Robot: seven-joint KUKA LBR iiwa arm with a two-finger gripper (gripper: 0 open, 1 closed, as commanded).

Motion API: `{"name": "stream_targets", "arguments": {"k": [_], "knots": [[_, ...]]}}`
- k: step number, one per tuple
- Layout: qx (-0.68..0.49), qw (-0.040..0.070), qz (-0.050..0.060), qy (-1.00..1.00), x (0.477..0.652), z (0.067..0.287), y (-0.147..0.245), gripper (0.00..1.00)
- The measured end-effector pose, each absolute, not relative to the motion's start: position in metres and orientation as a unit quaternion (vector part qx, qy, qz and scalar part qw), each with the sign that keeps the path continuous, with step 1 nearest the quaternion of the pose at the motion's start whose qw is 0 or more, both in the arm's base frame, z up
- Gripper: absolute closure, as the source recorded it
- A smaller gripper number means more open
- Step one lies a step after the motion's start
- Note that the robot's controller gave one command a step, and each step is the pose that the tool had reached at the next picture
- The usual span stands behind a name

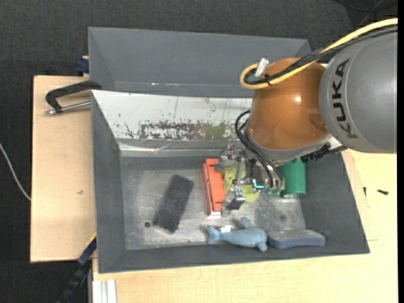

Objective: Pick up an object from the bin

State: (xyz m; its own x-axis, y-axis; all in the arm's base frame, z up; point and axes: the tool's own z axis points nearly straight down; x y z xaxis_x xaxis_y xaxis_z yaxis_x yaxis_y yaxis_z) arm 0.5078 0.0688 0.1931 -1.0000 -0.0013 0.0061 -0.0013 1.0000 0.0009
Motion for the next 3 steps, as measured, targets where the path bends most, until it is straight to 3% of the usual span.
{"name": "stream_targets", "arguments": {"k": [1, 2, 3], "knots": [[0.0, -0.001, -0.001, -1.0, 0.509, 0.196, 0.068, 0.0], [0.025, -0.004, -0.001, -1.0, 0.536, 0.126, 0.008, 0.0], [0.089, 0.001, 0.0, -0.996, 0.518, 0.113, 0.007, 0.0]]}}
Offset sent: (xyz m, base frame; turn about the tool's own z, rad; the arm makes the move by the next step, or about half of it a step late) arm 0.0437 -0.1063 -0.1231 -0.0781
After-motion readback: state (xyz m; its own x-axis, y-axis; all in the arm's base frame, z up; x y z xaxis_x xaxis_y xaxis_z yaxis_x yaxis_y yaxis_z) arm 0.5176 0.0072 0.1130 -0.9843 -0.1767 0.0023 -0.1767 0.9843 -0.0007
